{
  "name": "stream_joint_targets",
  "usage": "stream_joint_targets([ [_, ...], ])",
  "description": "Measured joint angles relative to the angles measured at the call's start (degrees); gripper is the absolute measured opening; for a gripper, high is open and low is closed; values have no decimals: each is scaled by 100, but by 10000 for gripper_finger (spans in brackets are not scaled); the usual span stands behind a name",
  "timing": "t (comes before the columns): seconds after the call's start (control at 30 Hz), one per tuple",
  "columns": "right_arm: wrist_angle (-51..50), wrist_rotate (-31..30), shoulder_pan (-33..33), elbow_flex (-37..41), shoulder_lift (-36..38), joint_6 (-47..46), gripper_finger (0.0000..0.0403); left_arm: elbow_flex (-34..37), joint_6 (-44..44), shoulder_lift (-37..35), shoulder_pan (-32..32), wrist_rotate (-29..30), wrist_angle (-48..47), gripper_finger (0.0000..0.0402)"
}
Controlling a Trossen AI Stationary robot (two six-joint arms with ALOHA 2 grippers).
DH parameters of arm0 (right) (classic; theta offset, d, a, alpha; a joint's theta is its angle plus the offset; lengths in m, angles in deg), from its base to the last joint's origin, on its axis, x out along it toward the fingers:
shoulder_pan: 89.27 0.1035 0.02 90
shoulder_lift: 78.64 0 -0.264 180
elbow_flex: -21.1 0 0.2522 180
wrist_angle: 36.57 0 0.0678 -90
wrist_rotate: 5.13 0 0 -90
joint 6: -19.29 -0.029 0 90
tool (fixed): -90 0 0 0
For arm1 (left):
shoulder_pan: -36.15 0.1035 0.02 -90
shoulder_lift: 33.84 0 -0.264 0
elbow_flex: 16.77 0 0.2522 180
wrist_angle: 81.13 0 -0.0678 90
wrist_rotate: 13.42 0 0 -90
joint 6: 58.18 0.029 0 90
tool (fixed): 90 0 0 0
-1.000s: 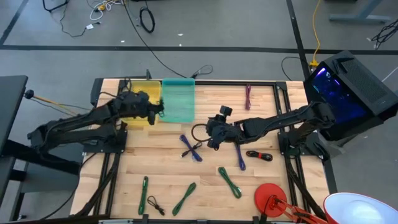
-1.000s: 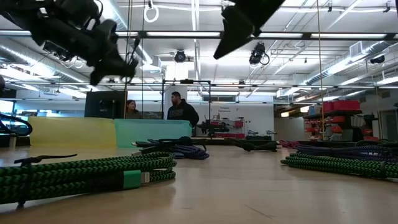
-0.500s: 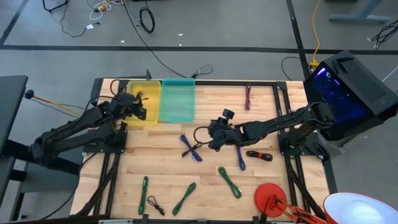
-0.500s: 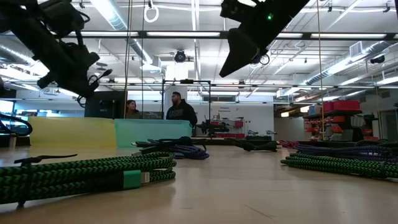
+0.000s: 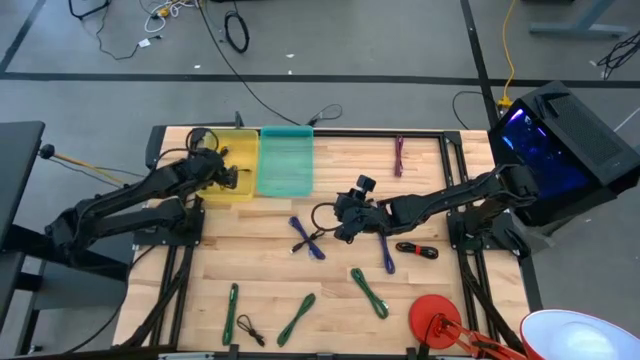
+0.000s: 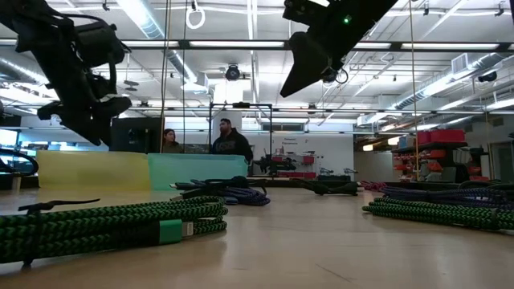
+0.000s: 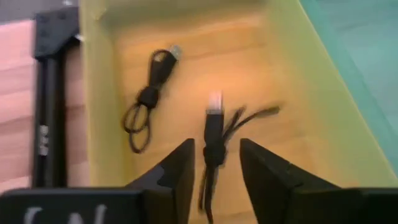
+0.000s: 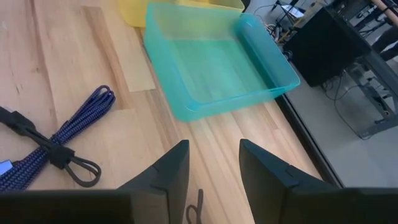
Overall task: Pick & Place USB Port
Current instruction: Put the pink charger cable into the green bin
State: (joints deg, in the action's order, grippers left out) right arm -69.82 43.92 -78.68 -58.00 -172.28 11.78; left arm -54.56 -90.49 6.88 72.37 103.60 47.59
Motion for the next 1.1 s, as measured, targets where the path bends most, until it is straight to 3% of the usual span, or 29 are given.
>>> stream_joint_targets([
  [0.13, -14, -96, -25, 0, 0, -175, 141, 2, 212, 47, -2, 23, 367, 181],
  [0.2, -100, -352, -90, 0, 0, -364, 141, 2, 503, 41, -3, -269, 756, 194],
  [0.27, -317, -729, -248, 0, 11, -701, 141, 4, 795, 42, -6, -911, 1268, 203],
  [0.33, -764, -727, -513, 4, 87, -1119, 141, 4, 1201, 39, -8, -1775, 1993, 207],
  [0.47, -1661, 41, -1240, 7, 186, -1777, 141, 4, 1794, 47, -91, -3254, 3142, 206],
  [0.63, -1821, 585, -2135, 7, 213, -1677, 141, 0, 2262, 47, -257, -4350, 3622, 203],
  [0.9, -1791, 1354, -3499, 7, 176, -1820, 142, 0, 2260, 52, -606, -4510, 3597, 202],
  [1.1, -1893, 1504, -4107, 4, 8, -1739, 143, 0, 2251, 52, -845, -4511, 3502, 200],
])
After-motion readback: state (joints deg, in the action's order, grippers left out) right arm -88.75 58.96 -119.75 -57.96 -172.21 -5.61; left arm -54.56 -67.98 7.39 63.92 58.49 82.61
